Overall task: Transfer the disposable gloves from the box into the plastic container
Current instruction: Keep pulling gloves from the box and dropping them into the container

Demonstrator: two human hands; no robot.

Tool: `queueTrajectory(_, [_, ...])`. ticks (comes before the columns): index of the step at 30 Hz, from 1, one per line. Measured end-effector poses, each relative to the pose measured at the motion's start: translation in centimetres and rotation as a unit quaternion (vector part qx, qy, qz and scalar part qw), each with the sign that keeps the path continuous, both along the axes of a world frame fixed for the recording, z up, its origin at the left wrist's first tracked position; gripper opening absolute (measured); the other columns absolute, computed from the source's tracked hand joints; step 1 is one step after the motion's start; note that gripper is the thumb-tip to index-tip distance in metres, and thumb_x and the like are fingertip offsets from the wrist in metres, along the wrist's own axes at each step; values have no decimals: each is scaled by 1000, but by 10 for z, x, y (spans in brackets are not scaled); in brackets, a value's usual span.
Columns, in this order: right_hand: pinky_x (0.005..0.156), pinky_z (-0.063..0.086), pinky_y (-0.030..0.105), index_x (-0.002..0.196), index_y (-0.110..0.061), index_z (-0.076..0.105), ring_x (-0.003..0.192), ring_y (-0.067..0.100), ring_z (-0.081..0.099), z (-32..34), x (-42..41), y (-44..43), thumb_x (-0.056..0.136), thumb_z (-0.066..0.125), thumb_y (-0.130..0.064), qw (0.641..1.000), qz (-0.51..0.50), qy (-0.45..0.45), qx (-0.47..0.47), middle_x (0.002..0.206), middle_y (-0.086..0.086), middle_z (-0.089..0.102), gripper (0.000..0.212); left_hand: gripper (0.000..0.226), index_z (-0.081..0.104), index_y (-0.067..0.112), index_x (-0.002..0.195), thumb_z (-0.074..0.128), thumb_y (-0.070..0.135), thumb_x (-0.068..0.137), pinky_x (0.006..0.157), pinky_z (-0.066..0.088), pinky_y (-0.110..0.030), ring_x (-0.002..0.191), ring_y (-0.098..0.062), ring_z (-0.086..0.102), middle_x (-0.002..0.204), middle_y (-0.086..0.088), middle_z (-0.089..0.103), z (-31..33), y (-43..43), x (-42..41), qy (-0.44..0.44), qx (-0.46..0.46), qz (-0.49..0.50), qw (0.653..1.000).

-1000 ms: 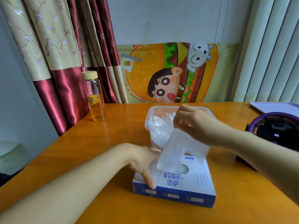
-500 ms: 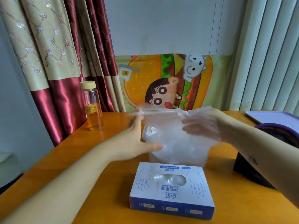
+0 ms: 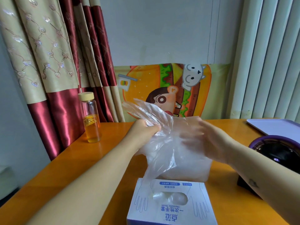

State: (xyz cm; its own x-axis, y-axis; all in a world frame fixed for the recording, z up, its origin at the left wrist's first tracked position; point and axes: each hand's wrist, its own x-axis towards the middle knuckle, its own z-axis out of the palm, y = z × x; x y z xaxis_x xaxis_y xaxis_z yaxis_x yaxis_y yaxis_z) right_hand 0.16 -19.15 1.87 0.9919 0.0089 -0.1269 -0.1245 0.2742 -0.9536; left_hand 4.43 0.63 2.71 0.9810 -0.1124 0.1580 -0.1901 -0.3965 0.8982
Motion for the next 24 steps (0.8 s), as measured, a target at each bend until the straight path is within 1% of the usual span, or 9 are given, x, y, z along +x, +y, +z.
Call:
queueTrajectory(2, [72,52,40,88,-12,55,85,31,68,-1,3,-12,94,46,-45,999,-28,-24,22,91,17,71,35,25,46,25,71,60,25,92,59,45,-22,67,-12,57,77,0,59,1,-3,5,13,-8,-1,1000])
queueTrajectory(4, [80,52,41,81,-15,50,94,31,67,-1,1,-17,86,55,-43,998,-22,-63,16,100,16,70,29,25,46,25,72,60,25,92,58,44,-21,65,-11,56,74,3,57,0,-6,11,25,-13,-3,1000])
queueTrajectory(6, [92,50,45,82,-16,51,103,31,65,-3,-1,-18,77,65,-38,995,-10,-100,-30,110,16,68,26,20,49,22,76,61,27,91,63,47,-23,69,-13,58,78,1,58,-1,-10,15,40,-8,-2,999])
queueTrajectory(8, [95,48,45,77,-16,53,105,30,64,-5,1,-18,66,72,-34,989,-9,-125,-74,109,17,66,28,20,57,16,96,63,33,89,75,53,-31,81,-17,64,91,-3,64,-4,-12,19,51,0,-2,999])
queueTrajectory(12, [86,46,35,84,-12,67,97,21,60,-9,12,-23,59,77,-29,988,37,-100,-115,97,7,68,32,42,61,10,115,67,40,86,96,50,-45,100,-21,64,106,-5,68,-3,-20,27,69,-17,-25,997])
queueTrajectory(16, [91,45,37,85,-13,75,92,22,61,-7,26,-25,67,73,-13,989,55,-66,-117,97,10,71,18,21,67,15,90,68,36,87,103,44,-46,105,-22,63,101,-3,71,-5,-22,36,85,-54,-76,992])
queueTrajectory(20, [74,56,25,81,-4,70,70,18,63,2,40,-28,78,68,5,984,-11,-85,-156,79,12,67,10,20,65,17,85,64,36,90,91,46,-34,97,-18,64,94,-1,71,-6,-16,47,65,-15,-71,995])
queueTrajectory(22, [67,57,19,88,-5,70,70,16,63,4,47,-30,79,70,3,964,-31,-92,-246,85,11,68,12,17,64,20,94,64,36,90,78,46,-27,89,-10,62,94,4,68,-8,-8,55,52,38,-34,997])
queueTrajectory(24, [62,55,15,94,-6,71,69,14,64,3,53,-32,79,71,1,938,-29,-87,-336,88,9,70,17,30,63,16,115,64,35,90,82,43,-27,99,-15,61,109,1,66,-12,3,63,51,55,12,997])
